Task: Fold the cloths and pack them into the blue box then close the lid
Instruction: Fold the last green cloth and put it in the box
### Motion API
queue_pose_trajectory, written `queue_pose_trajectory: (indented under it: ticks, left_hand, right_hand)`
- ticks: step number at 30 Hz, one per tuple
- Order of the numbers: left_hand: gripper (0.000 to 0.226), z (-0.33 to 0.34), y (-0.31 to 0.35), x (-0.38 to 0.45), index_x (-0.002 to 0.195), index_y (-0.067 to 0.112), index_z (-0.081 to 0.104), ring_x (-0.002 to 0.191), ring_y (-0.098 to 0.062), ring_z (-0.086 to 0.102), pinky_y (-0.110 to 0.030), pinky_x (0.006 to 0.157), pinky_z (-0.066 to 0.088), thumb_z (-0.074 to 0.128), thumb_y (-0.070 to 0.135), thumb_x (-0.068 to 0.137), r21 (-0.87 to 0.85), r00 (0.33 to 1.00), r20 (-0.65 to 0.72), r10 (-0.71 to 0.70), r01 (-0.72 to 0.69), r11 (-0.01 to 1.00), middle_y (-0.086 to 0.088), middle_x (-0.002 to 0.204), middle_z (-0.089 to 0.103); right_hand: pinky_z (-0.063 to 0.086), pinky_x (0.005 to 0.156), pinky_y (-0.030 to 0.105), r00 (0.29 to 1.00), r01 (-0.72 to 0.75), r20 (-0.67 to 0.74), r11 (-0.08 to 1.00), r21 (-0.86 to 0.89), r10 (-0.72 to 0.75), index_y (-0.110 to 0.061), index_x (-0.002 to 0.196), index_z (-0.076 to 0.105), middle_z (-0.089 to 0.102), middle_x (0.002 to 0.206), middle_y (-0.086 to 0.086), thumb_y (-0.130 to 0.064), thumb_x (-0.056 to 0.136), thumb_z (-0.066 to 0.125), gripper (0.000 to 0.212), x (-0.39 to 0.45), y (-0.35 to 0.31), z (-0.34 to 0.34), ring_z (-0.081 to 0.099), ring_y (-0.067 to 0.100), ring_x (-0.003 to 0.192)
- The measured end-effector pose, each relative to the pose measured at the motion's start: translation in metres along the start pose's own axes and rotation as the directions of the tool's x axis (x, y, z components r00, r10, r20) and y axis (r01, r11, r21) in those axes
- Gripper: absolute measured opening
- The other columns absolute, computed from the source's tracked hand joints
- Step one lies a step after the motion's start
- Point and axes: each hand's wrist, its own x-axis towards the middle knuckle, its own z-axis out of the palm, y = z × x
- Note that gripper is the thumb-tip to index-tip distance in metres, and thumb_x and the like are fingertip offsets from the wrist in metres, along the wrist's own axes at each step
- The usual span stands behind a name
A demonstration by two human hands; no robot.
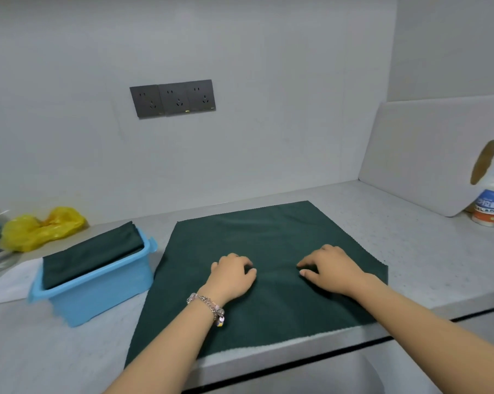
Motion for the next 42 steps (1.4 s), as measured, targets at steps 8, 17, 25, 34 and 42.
queue_pose_trajectory:
  ticks: [8,17,25,34,42]
  left_hand:
    - [0.036,0.000,-0.011,-0.079,0.117,0.032,0.063,0.114,-0.013,0.047,-0.032,0.104,0.037,0.062,0.046,0.084,-0.174,0.990,0.088,0.107,-0.090,0.981,0.005,0.112,0.048]
    - [0.050,-0.010,-0.026,-0.118,0.118,0.039,0.062,0.131,0.000,0.034,-0.017,0.106,0.024,0.075,0.049,0.071,-0.216,0.968,0.160,0.194,-0.157,0.964,0.013,0.144,0.038]
    - [0.012,-0.028,-0.028,-0.116,0.087,0.020,0.074,0.082,-0.006,0.060,-0.024,0.078,0.049,0.065,0.028,0.084,-0.203,0.990,0.093,0.103,-0.083,0.976,0.012,0.091,0.070]
    - [0.038,-0.055,-0.027,-0.111,0.062,0.018,0.045,0.057,-0.013,0.036,-0.026,0.054,0.029,0.053,0.038,0.093,-0.018,0.980,0.183,0.077,-0.075,0.997,0.004,0.060,0.041]
    - [0.035,-0.078,-0.017,-0.098,0.063,0.019,0.046,0.051,-0.009,0.038,-0.023,0.053,0.031,0.057,0.036,0.091,-0.061,0.875,0.470,0.117,-0.101,0.993,0.008,0.056,0.043]
  right_hand:
    - [0.039,0.096,0.021,0.984,0.145,0.056,0.943,0.300,-0.169,-0.040,0.106,0.069,0.062,0.115,-0.017,-0.052,0.075,0.069,0.033,-0.049,-0.053,0.005,0.049,0.005,0.110]
    - [0.038,0.096,0.020,0.992,0.060,0.080,0.915,0.399,-0.100,-0.036,0.095,0.074,0.062,0.123,-0.004,-0.038,0.073,0.077,0.022,-0.069,-0.070,0.010,0.051,0.010,0.119]
    - [0.052,0.077,0.030,0.998,-0.025,0.061,0.935,0.353,0.004,-0.030,0.080,0.069,0.070,0.086,-0.012,-0.051,0.083,0.060,0.023,-0.069,-0.082,0.001,0.062,0.010,0.084]
    - [0.030,0.053,0.024,0.979,0.053,0.190,0.992,0.119,-0.075,-0.021,0.057,0.039,0.044,0.060,-0.006,-0.042,0.094,0.049,0.044,-0.061,-0.074,-0.030,0.042,0.016,0.062]
    - [0.042,0.075,0.027,0.827,-0.002,0.560,0.996,-0.087,0.050,-0.022,0.091,0.064,0.065,0.092,-0.008,-0.055,0.084,0.057,0.034,-0.041,-0.077,-0.069,0.055,0.018,0.084]
